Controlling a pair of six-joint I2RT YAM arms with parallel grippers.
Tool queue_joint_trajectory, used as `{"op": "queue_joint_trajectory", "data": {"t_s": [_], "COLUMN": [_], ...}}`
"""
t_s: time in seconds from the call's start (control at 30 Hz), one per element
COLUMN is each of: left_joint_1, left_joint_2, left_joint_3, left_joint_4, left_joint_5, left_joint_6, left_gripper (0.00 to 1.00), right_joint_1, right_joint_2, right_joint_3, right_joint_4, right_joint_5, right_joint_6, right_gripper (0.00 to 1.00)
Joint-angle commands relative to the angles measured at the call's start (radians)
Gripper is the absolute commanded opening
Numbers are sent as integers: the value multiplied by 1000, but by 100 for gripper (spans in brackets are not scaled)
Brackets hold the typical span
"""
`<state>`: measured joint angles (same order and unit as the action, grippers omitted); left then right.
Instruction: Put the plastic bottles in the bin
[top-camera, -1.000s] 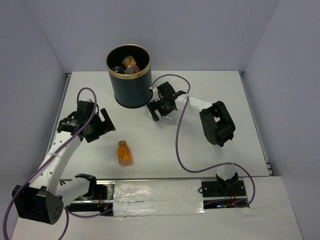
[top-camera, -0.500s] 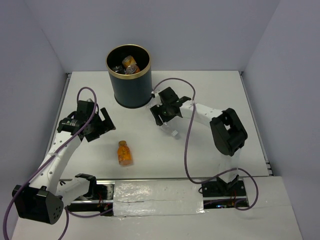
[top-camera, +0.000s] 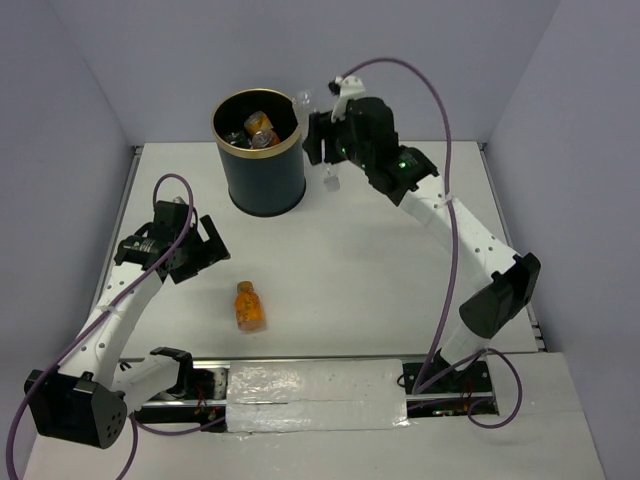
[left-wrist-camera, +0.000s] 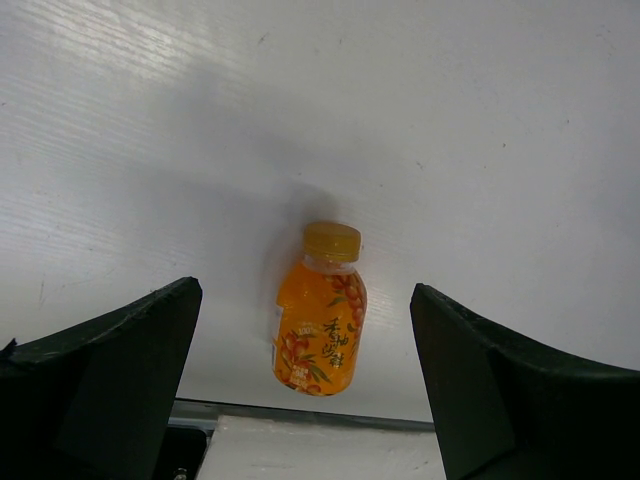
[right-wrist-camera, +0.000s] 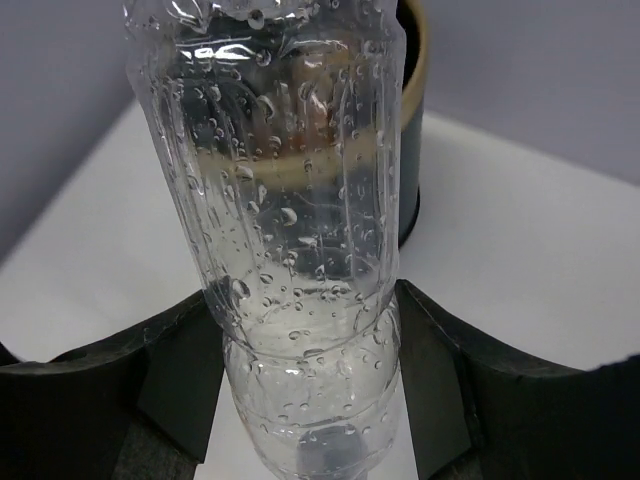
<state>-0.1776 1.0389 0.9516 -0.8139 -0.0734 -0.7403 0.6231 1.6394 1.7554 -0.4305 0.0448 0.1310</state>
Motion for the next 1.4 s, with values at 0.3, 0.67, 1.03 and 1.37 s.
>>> {"op": "queue_joint_trajectory", "data": {"t_s": [0.3,0.67,1.03,1.37], "left_joint_1": [-2,-7,-7,-8], "left_joint_2": [-8,-10,-48,-51], "left_joint_3": [30,24,13,13], "left_joint_4": [24,-28,-44,-53], "left_joint_5": [18,49,46,44], "left_joint_6": [-4,12,-11,-21], "left_gripper": [99,99,99,100], "right_joint_1": [6,15,40,43], "right_joint_2": [313,546,724,841], "right_joint_3": [410,651,770,834], "right_joint_4": [436,556,665,702], "right_joint_5": [222,185,334,288], "right_joint_6": [320,383,306,364], "right_gripper": [59,61,61,67]}}
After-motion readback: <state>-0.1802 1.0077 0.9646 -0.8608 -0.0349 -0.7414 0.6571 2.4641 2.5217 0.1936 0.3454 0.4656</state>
